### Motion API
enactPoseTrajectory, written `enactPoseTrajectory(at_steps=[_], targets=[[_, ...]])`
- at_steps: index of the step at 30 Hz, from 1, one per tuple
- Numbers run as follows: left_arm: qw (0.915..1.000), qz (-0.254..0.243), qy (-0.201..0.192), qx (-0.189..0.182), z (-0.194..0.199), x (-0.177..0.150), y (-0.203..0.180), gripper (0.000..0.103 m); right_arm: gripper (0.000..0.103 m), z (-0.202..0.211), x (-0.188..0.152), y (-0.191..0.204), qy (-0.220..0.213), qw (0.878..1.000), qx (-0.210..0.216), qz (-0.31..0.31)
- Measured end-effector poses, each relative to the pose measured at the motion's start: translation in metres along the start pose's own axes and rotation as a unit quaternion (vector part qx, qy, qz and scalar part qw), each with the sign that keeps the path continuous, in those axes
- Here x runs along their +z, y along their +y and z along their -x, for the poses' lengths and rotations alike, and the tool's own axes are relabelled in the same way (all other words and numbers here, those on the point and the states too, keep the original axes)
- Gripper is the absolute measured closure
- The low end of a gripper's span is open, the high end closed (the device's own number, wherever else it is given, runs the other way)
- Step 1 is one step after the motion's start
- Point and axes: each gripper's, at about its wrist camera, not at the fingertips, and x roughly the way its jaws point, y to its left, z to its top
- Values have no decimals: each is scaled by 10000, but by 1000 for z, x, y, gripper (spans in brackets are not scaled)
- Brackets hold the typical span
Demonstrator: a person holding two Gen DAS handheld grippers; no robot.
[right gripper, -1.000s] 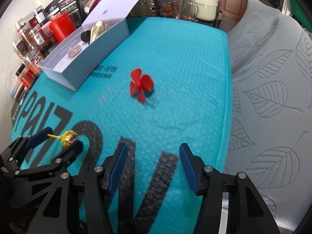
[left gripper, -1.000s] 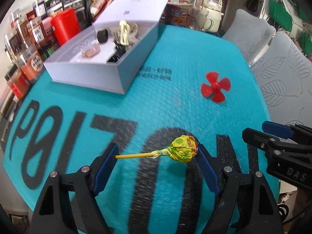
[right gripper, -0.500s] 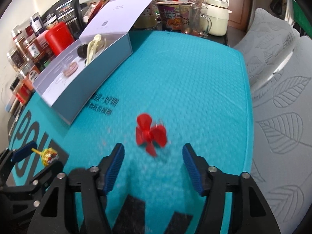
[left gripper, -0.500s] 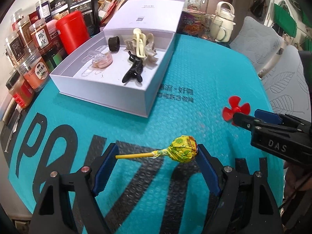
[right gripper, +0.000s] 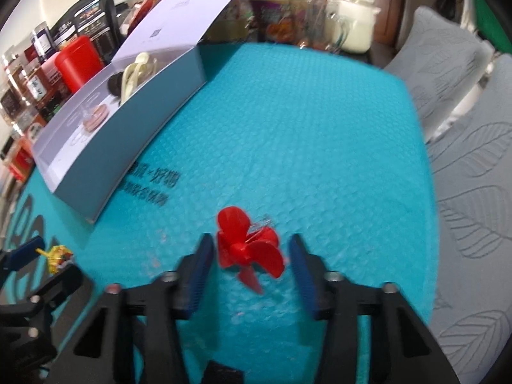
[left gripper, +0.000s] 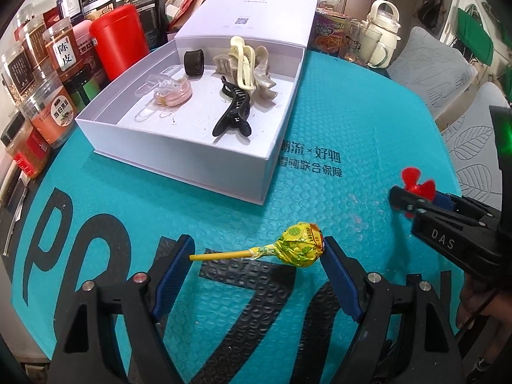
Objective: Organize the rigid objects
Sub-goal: 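Move the right gripper down over the red pinwheel and close on it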
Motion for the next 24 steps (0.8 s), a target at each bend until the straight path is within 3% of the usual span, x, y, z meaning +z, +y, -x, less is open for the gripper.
enactPoseTrajectory(at_steps=[2, 3, 4, 11, 12, 13, 15, 24], targets=[[10000, -5, 0, -4, 0, 1, 1, 23, 68, 1, 0, -1, -20, 10000, 65, -20], [10000, -11, -6, -4, 0, 1, 1, 23, 75, 1, 0, -2, -19, 9999, 93, -51], [10000, -18, -12, -6, 0, 1, 1, 23, 95, 1, 0, -2, -17, 9999, 127, -71], [10000, -37, -52, -18, 4, -1, 0, 23, 94, 3, 0, -2, 99, 9996, 246, -65], [10000, -33, -64, -26, 6, -1, 1, 23, 85, 2, 0, -2, 136, 9997, 185, -85], [10000, -34, -78, -28, 7, -1, 1, 23, 63, 3, 0, -2, 148, 9997, 152, -94], [9999, -39, -114, -24, 9, 0, 1, 23, 34, 6, 0, -3, 106, 9997, 102, -179], [9998, 3, -188, 7, 10, 7, 4, 23, 34, 12, 1, -18, -141, 9987, -201, -445]])
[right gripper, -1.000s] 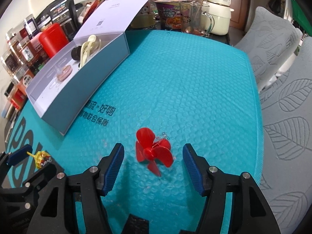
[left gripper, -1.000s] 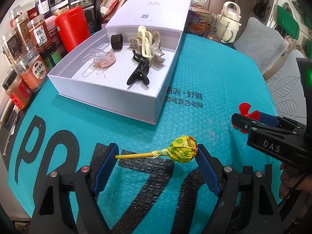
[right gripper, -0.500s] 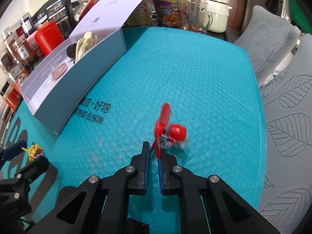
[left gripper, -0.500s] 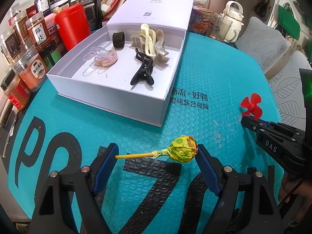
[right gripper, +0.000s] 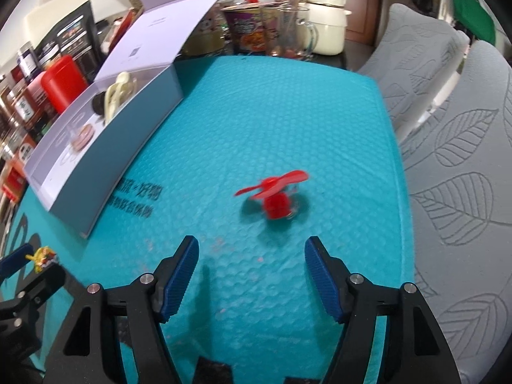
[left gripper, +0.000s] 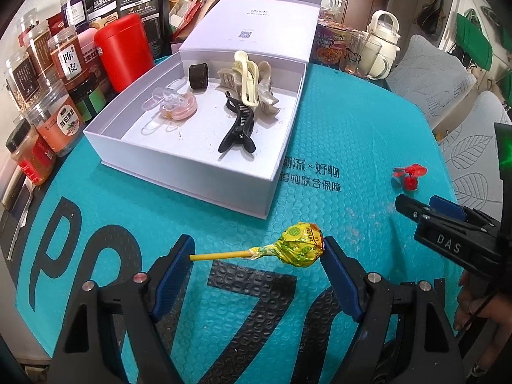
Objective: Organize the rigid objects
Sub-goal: 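Move the right gripper down over the red pinwheel and close on it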
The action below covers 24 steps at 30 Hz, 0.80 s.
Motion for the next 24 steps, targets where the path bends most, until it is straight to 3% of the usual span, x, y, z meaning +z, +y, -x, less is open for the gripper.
enactPoseTrajectory(at_steps=[11, 14, 15, 24], targets=[[10000, -2, 2, 30, -8, 15, -4, 23, 35, -21, 25, -6, -223, 9997, -29, 24], [10000, -10, 20, 46, -11, 17, -6, 23, 46, -29, 29, -5, -231, 9997, -21, 63], [10000, -7, 25, 52, -11, 18, -7, 23, 55, -32, 30, -5, -205, 9998, -14, 58], [9999, -12, 22, 117, -7, 17, -8, 23, 57, -25, 28, -3, -344, 9991, 149, 194]])
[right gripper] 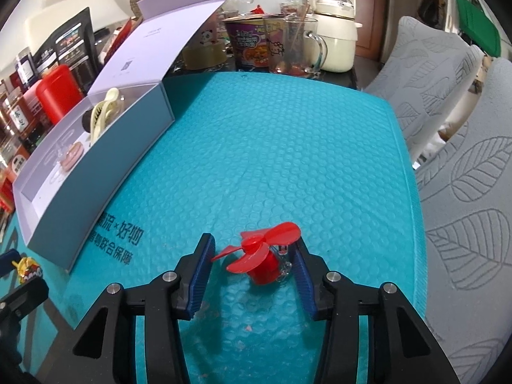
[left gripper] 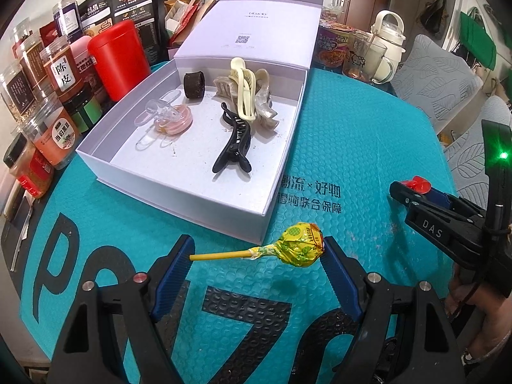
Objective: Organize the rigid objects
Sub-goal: 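Move the right gripper down over the red pinwheel and close on it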
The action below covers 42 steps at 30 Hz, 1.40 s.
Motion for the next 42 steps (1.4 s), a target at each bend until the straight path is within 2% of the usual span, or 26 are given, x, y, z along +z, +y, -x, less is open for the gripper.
enactPoseTrajectory(at_steps=[3, 4, 6, 11, 12, 13, 15, 17, 23, 28, 29, 30, 36, 42], targets=[[10000, -22, -47, 11, 6, 0, -2, 23, 68, 9, 0, 1, -45, 10000, 57, 49], [10000, -27, -66, 9, 8, -1, -3, 23, 76, 12, -1, 2, -51, 9999, 73, 70], [10000, -23, -85, 3, 13, -2, -4, 23, 98, 14, -2, 2, 4, 9999, 110, 79], [9999, 75, -130, 7, 23, -4, -2, 23, 95, 12, -9, -7, 191, 9991, 268, -263], [9999, 82, -146, 11, 25, -4, -2, 23, 85, 14, -9, -9, 215, 9989, 266, -322], [9998, 75, -154, 26, 25, -4, -3, 23, 61, 15, -9, -10, 220, 9988, 255, -343], [9998, 76, -165, 46, 26, -4, -3, 23, 31, 21, -9, -12, 71, 9989, 224, -417], [9998, 71, -170, 58, 28, -3, -3, 23, 31, 24, -7, -13, -97, 9989, 248, -394], [9997, 89, -210, 85, 25, 5, -3, 23, 33, 7, 4, -6, -57, 9995, 271, -129], [9997, 105, -195, 102, 17, 11, -3, 23, 48, -13, 8, -4, 51, 9998, 200, 17], [9997, 113, -188, 105, 16, 11, -3, 23, 52, -13, 8, -3, -40, 9998, 157, 69], [9997, 121, -178, 108, 14, 12, -2, 23, 66, -13, 8, -3, -79, 9998, 136, 126], [9998, 102, -143, 114, 12, 14, -2, 23, 73, -13, 11, -3, -119, 9995, 212, 186], [9997, 48, -204, 102, 21, 17, -5, 23, 73, -5, 12, -1, -133, 9993, 271, 204]])
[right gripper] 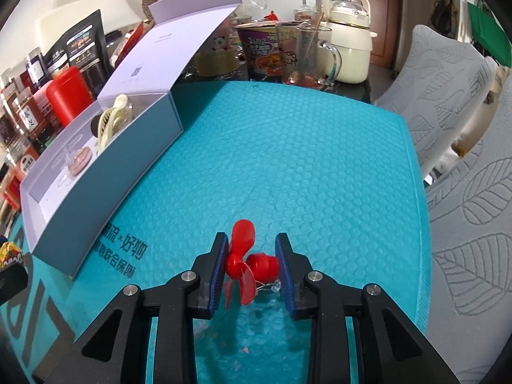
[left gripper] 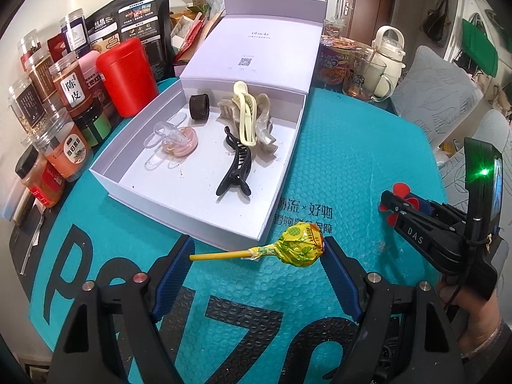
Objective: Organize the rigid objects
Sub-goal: 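Move the right gripper down over the red pinwheel and close on it, then carry the red pinwheel while the left gripper carries the lollipop to the box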
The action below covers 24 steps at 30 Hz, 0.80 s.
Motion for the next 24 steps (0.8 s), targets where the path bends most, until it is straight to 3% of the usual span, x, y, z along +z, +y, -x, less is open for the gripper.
enactPoseTrajectory(at_steps=[7, 24], targets=[[9999, -41, -125, -8, 24, 0, -5, 23, 73, 28, -2, -3, -88, 9999, 56, -104], [9987, -190, -391, -251, 108, -20, -19, 23, 73, 145, -40, -6, -138, 9995, 145, -248]])
